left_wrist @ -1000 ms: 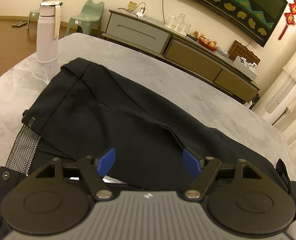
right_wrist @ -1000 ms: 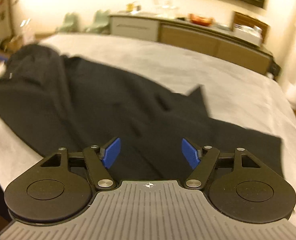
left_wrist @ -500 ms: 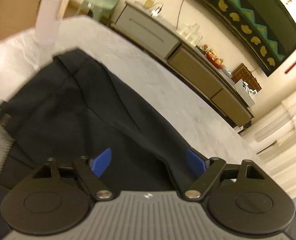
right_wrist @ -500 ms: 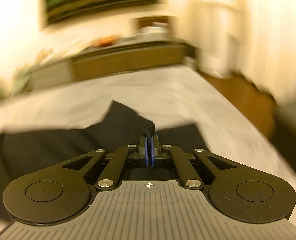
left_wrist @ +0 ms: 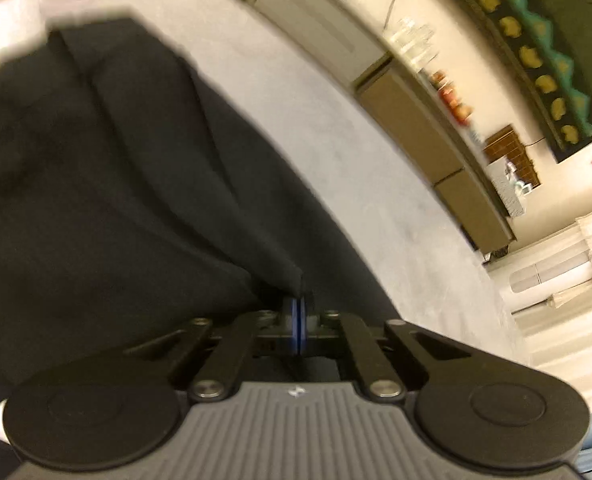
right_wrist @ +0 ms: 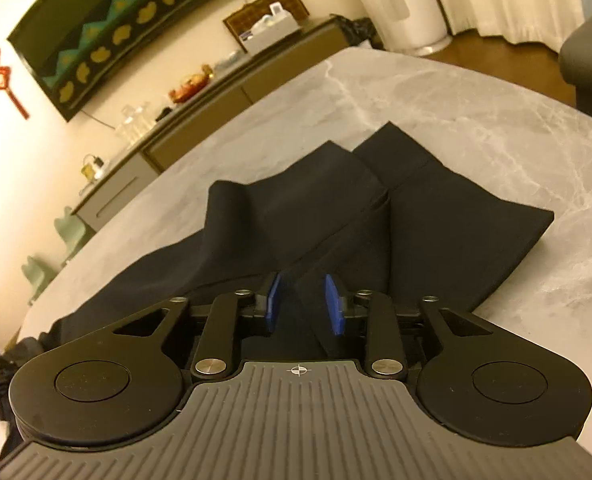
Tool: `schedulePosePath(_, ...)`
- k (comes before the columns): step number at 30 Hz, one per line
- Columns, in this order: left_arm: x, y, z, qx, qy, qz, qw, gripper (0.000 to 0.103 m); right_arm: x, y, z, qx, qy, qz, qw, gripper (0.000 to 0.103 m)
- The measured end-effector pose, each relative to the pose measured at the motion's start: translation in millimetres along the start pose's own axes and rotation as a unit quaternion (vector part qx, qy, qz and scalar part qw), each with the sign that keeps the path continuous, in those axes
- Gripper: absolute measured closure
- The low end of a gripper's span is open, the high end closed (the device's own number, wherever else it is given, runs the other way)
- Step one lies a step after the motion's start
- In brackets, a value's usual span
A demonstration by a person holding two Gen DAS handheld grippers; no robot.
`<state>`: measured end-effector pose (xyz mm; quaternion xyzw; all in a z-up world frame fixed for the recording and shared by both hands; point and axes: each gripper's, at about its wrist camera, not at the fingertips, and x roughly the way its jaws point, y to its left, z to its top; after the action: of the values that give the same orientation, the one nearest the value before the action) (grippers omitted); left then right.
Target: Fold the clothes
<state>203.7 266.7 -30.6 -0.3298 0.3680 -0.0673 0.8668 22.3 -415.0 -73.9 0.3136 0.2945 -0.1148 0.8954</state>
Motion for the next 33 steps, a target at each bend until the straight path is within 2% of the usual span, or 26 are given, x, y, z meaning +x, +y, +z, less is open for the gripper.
schedulePosePath(3,-33.6,0.4,-8.3,0.007,-0.028,-0.020,0.9994,0.102,-4.7,-11.1,-0.3,0.030,-0.013,0.000,0.999,0.071)
schedulePosePath(5,-86.6,18.4,-45.8,0.004,-0.041,-0.024,0.9988,0.102,-8.2,-20.8,-0.3,0.058,-0.027,0.001,0.998,0.071)
schedulePosePath(7,-116.0,43.1,-85.7,-0.001,-0.019,-0.001,0.9998,0.101,-8.6,-30.2,2.4,0.083,-0.036,0.000,0.996,0.067)
schedulePosePath(10,-117.1,72.0,-106.3,-0.013,0.007,0.037,0.9992,0.092,-5.9,-34.7,2.2,0.104,-0.033,0.002,0.994,0.063)
schedulePosePath(14,-105.8,83.3,-104.3,0.000,-0.002,0.062,0.9981,0.068,-16.8,-28.7,1.5,0.093,-0.050,-0.003,0.994,0.050)
schedulePosePath(15,-104.5,82.0,-102.9,0.001,-0.005,0.060,0.9982,0.063,-20.6,-27.3,1.4,0.089,-0.056,-0.005,0.994,0.049)
schedulePosePath(17,-102.5,78.1,-99.8,0.005,-0.010,0.055,0.9984,0.056,-27.1,-23.8,1.6,0.076,-0.062,-0.015,0.995,0.038)
schedulePosePath(18,-103.7,76.2,-98.9,0.006,-0.014,0.056,0.9983,0.054,-29.5,-21.6,2.3,0.063,-0.063,-0.023,0.996,0.038)
schedulePosePath(20,-107.2,74.5,-97.7,0.008,-0.018,0.056,0.9982,0.047,-29.2,-17.1,3.8,0.030,-0.055,-0.036,0.997,0.026)
schedulePosePath(23,-111.4,80.1,-97.8,0.003,-0.018,0.058,0.9982,0.047,-17.3,-15.2,5.8,-0.012,-0.033,-0.064,0.997,0.026)
schedulePosePath(24,-111.6,83.0,-96.7,-0.001,-0.019,0.057,0.9982,0.046,-13.1,-16.0,6.4,-0.020,-0.028,-0.074,0.997,0.029)
schedulePosePath(25,-112.0,87.0,-94.9,-0.007,-0.020,0.056,0.9982,0.046,-9.2,-17.9,7.0,-0.022,-0.024,-0.082,0.996,0.037)
schedulePosePath(26,-111.5,90.1,-93.2,-0.012,-0.020,0.055,0.9982,0.046,-5.3,-20.2,7.7,-0.022,-0.019,-0.089,0.996,0.050)
schedulePosePath(27,-110.8,92.9,-91.7,-0.018,-0.019,0.054,0.9982,0.046,-2.9,-21.6,8.3,-0.024,-0.016,-0.095,0.995,0.056)
schedulePosePath(29,-107.6,94.8,-88.4,-0.020,-0.018,0.054,0.9982,0.046,0.6,-23.0,10.3,-0.033,-0.008,-0.092,0.995,0.099)
schedulePosePath(32,-102.2,86.8,-83.3,-0.014,-0.021,0.058,0.9980,0.046,-6.9,-21.8,16.7,-0.061,-0.028,-0.090,0.994,0.102)
schedulePosePath(33,-103.7,84.1,-82.0,-0.012,-0.023,0.056,0.9981,0.046,-18.0,-21.1,20.6,-0.067,-0.052,-0.092,0.992,0.103)
